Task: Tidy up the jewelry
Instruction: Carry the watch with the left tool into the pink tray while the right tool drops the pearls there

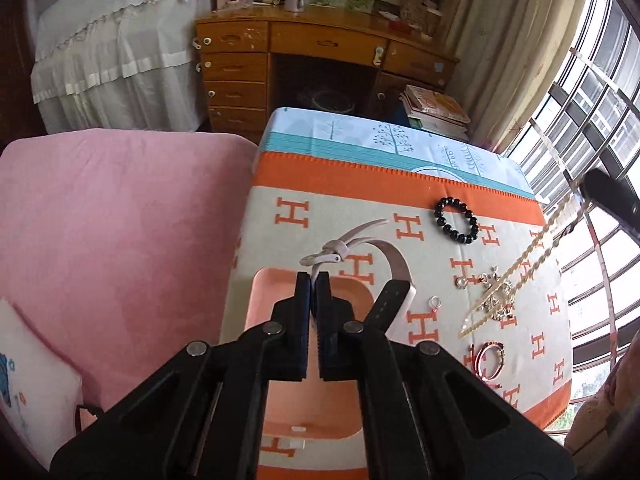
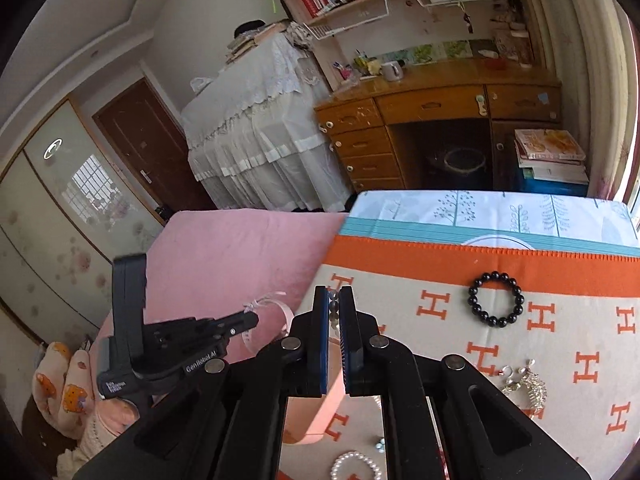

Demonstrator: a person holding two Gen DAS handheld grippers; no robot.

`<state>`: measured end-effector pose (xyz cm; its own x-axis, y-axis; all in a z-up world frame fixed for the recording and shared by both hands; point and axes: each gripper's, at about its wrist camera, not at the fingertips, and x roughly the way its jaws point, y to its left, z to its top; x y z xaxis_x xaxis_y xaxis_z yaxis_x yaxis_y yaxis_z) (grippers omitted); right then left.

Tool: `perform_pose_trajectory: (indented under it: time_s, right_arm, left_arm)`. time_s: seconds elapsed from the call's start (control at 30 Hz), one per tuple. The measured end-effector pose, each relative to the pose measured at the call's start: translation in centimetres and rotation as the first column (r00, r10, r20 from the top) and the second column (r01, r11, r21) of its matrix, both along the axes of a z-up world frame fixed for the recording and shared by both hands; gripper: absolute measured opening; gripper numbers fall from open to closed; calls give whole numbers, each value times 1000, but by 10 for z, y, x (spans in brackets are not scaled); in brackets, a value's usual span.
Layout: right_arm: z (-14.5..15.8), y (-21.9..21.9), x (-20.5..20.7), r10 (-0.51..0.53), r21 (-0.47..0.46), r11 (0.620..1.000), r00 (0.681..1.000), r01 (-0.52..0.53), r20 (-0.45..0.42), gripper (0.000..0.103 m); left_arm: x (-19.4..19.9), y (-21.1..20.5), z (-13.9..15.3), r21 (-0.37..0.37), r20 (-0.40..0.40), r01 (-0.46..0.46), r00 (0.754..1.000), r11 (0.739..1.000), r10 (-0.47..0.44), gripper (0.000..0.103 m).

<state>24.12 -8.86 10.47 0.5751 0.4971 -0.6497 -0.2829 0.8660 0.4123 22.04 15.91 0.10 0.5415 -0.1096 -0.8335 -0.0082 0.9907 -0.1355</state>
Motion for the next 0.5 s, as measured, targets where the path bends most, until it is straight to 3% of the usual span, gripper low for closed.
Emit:
perform_pose_trajectory:
  time_s: [0.1,0.27,0.5]
  right_arm:
    - [23,21,-18,26,28,999,999,-27,33,5]
    - [39,62,-42,69,35,997,996,-72,63,5]
    - [14,118,-48,110,6,994,994,-110,14,5]
  left_arm:
    - [-29,12,-12,21,3,-32,999,999,32,1]
    - [-61,21,-56,30,-33,-76,996,997,77,1]
    - [-74,20,-107,68,-30,-148,988,987,151,1]
